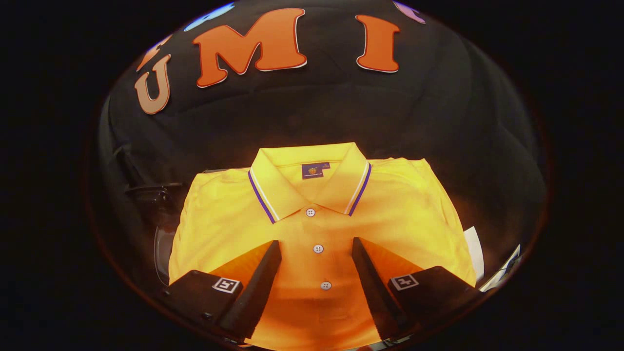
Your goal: Put the clothes into the washing machine and then close the washing machine lid.
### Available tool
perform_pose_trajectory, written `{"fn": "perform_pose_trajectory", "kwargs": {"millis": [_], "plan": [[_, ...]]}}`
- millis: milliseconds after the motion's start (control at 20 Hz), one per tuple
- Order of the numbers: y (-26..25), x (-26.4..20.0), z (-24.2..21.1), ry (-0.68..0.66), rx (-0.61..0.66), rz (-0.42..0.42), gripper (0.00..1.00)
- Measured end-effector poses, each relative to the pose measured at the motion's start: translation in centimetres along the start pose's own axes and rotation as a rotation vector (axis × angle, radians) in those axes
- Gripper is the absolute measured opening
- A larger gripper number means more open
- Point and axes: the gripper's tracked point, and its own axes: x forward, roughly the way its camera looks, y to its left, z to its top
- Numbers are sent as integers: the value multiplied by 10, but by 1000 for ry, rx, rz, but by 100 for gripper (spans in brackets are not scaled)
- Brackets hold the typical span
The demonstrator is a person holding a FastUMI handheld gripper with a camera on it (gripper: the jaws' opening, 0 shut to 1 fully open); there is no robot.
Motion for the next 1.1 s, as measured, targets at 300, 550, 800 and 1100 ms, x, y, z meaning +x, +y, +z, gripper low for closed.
{"fn": "perform_pose_trajectory", "kwargs": {"millis": [300,550,800,1100], "plan": [[9,-1,-1,80,-40,26,79],[20,-4,1,88,-68,48,42],[23,-1,5,60,-75,28,16],[23,-4,5,-11,-58,36,10]]}}
